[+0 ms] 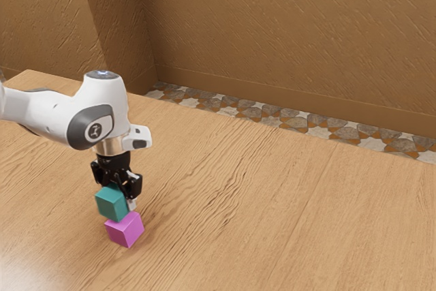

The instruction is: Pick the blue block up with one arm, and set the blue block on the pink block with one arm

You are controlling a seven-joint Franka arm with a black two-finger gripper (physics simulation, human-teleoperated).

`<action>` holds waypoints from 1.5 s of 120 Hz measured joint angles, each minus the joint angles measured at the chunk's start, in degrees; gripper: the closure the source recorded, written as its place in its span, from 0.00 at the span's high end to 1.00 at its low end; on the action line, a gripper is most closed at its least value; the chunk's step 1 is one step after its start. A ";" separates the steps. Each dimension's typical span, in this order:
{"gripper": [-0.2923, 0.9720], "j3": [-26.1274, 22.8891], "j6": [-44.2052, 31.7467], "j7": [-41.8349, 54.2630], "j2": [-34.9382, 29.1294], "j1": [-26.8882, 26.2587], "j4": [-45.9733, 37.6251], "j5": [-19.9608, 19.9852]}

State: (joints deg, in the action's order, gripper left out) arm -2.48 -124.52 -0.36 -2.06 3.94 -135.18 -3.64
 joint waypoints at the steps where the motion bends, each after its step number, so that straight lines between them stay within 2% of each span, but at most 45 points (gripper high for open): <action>1: 0.53 0.00 0.00 -0.04 -0.03 -0.11 -0.01 0.00; 26: 0.53 -0.09 0.00 -1.07 -1.68 -3.36 -1.96 0.00; 180: 0.53 -0.02 -2.09 -3.56 -1.31 -2.46 -2.44 -1.01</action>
State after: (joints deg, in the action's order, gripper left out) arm -2.50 -126.61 -3.92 -3.38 1.49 -137.62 -4.64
